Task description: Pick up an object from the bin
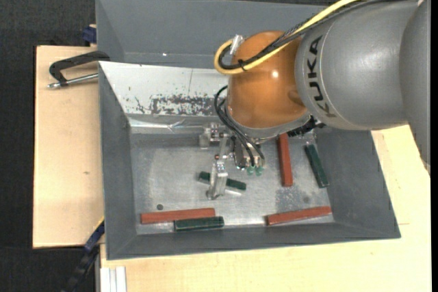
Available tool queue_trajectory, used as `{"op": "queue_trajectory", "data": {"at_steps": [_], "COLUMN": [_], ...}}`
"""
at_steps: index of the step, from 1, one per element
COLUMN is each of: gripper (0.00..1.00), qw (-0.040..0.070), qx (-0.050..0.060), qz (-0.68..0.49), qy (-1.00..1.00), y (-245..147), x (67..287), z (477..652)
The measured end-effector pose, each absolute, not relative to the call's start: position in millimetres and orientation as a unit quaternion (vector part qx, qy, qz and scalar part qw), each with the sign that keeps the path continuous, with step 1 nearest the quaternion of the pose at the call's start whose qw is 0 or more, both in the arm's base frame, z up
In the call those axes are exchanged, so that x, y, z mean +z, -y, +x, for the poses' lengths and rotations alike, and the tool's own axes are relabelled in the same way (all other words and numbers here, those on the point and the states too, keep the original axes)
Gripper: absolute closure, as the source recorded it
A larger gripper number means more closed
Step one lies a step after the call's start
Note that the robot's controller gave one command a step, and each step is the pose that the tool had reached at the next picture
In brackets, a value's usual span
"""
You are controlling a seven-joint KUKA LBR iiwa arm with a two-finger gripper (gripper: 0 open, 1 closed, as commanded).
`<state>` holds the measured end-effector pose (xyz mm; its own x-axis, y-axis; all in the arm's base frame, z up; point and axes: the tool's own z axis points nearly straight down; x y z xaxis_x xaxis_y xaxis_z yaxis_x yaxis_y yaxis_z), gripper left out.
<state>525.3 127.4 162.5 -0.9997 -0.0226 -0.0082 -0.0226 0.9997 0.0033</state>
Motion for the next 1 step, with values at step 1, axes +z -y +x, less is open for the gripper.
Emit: {"op": "queue_trajectory", "data": {"at_steps": [1], "gripper": [0.00], "qw": [-0.001], "qx": [0.001], "qz": [-0.100], "qy": [-0.995], "y": [-93.6], "x": [136.9], "z": [537.2]}}
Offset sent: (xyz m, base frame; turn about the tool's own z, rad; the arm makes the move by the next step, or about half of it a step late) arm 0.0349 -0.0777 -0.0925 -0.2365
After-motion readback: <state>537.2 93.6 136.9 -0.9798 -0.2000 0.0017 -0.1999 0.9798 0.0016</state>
